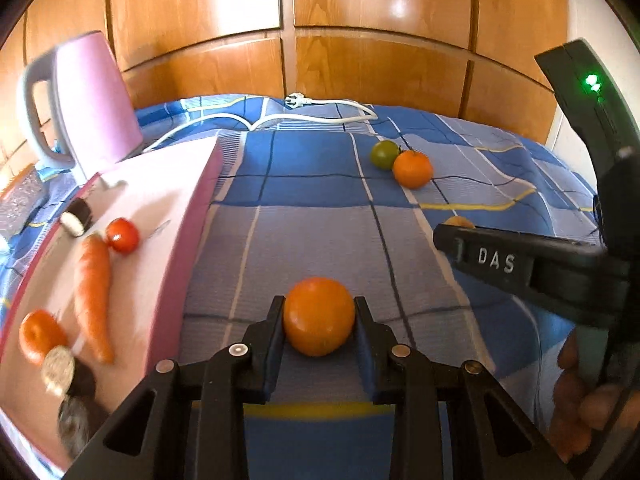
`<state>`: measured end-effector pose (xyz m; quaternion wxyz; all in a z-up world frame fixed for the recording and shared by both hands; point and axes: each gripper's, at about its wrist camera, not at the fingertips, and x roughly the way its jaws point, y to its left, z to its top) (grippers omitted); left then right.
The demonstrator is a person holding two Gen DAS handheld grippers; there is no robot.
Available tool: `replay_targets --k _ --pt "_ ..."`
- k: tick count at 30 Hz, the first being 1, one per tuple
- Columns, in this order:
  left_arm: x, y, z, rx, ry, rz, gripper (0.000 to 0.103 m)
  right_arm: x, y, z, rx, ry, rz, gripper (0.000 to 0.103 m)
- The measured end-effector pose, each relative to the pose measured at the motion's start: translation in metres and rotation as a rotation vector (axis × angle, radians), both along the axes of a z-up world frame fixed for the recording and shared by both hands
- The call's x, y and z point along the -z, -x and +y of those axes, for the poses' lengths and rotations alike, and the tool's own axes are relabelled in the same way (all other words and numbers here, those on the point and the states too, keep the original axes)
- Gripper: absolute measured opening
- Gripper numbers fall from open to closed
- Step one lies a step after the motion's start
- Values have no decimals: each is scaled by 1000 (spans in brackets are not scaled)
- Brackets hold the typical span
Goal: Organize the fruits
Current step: 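Carry the orange with the left gripper while the right carries the yellowish fruit toward the tray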
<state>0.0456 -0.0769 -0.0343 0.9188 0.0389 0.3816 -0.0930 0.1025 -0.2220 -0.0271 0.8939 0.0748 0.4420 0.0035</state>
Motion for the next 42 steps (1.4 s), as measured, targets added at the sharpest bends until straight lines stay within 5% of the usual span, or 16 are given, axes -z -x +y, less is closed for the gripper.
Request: replay_targets --k 12,19,27,42 --pt "-12 34 19 -24 85 -47 32 -5 34 8 -6 -40 -1 27" --pt "-22 37 33 -77 130 -88 32 -25 51 23 -68 -2 -136 27" --pt "-27 42 39 -121 128 -128 32 -26 54 35 -101 37 -163 27" --pt "-24 40 51 -208 130 -141 32 -21 46 5 44 -25 -144 27"
